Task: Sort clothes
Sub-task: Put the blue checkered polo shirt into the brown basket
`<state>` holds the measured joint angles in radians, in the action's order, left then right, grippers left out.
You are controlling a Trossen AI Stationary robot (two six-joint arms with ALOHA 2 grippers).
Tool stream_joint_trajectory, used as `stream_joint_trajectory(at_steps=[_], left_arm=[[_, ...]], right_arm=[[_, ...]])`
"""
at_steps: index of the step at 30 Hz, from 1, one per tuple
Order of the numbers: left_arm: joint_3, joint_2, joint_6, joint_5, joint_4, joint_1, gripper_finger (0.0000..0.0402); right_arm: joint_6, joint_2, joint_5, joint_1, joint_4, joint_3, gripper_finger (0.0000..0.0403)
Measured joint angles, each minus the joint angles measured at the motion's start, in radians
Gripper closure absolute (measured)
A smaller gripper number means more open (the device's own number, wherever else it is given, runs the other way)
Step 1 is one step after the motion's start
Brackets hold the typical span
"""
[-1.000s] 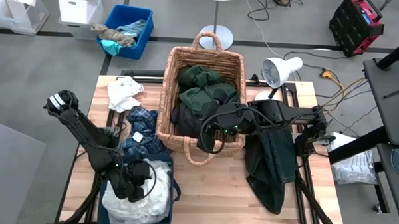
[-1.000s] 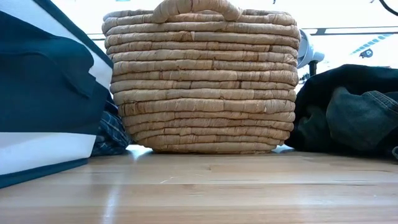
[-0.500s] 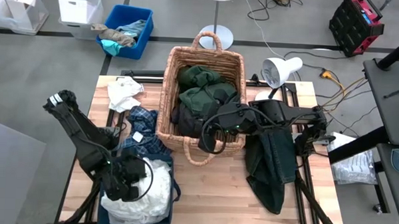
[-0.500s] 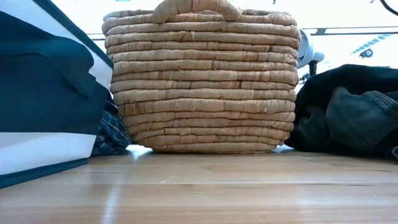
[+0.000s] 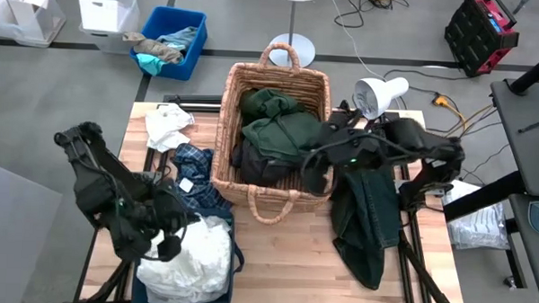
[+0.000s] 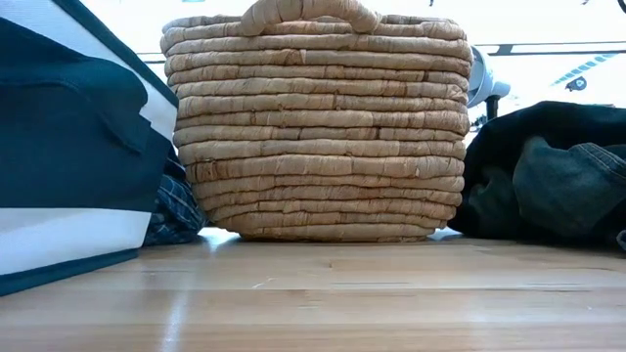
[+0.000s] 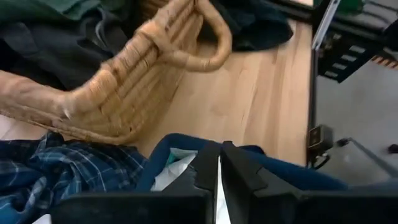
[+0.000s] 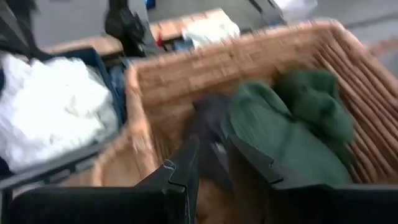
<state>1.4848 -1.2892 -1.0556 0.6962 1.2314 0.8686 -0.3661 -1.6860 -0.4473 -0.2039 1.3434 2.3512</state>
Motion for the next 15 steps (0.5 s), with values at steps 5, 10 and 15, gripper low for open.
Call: stream_joint_trajectory(at_steps=[5,10,15], left_arm=[[0.100,0.000,-0.013,0.010,0.049,-0.015,0.0402],[0.165,0.000,-0.034,0.107,0.056,-0.042,0.0402],[0.209,0.000,-0.073,0.135,0.090,-0.125,0.0402]], right_arm=[[-0.027,0.050,-0.016,0.000,0.129,0.000,0.0317],[-0.009,0.083,-0.059,0.000,0.176,0.000,0.0307],[0.016,0.107,-0.070,0.000,0.177,0.000,0.0306]])
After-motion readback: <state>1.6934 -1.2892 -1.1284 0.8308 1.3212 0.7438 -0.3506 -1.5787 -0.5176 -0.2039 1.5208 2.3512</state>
